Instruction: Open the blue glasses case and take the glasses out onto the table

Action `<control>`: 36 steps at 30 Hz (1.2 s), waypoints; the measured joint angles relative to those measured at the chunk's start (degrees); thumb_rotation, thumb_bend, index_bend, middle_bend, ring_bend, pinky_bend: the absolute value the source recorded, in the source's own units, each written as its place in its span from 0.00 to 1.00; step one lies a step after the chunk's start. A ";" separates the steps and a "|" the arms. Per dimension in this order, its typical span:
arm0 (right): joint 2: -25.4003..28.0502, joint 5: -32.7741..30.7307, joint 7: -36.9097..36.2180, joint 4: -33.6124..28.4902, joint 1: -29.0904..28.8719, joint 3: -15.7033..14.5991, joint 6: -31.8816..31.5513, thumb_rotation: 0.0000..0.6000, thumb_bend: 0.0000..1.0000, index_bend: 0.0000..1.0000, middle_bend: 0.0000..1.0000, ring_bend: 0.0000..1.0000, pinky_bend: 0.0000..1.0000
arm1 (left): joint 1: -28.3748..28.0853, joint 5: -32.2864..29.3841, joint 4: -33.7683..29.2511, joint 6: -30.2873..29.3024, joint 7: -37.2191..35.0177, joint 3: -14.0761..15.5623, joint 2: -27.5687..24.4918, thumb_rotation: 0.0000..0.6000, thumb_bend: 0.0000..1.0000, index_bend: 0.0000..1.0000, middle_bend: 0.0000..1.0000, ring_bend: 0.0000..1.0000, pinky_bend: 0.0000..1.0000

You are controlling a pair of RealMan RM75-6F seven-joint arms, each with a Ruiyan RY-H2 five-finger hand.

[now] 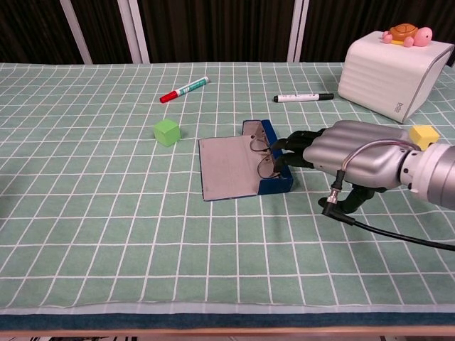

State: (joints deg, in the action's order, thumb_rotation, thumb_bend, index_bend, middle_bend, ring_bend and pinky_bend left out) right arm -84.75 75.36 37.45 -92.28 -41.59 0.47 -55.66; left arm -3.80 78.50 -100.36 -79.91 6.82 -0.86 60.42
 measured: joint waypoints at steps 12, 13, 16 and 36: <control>-0.61 -0.24 -0.80 1.02 0.31 0.05 0.55 1.00 0.47 0.21 0.00 0.02 0.23 | -0.02 -0.33 -0.10 0.15 0.20 0.00 0.00 1.00 0.47 0.13 0.00 0.00 0.02; -0.72 -0.20 -0.85 1.15 0.31 0.04 0.61 1.00 0.47 0.21 0.00 0.02 0.23 | -0.03 -0.36 -0.12 0.17 0.23 -0.01 0.00 1.00 0.47 0.13 0.00 0.00 0.02; -0.95 -0.19 -1.06 1.41 0.34 0.02 0.79 1.00 0.47 0.21 0.00 0.02 0.23 | -0.03 -0.43 -0.15 0.16 0.25 -0.03 -0.01 1.00 0.47 0.13 0.00 0.00 0.02; -1.68 -0.05 -1.36 1.92 0.70 0.43 0.68 1.00 0.47 0.23 0.00 0.02 0.23 | -0.07 -0.59 -0.12 0.22 0.33 -0.05 -0.04 1.00 0.47 0.13 0.00 0.00 0.02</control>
State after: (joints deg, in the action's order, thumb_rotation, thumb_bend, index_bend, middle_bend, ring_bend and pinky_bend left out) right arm -86.44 75.31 36.08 -90.36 -40.89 0.91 -54.98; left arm -3.87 77.92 -100.48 -79.69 7.15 -0.91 60.37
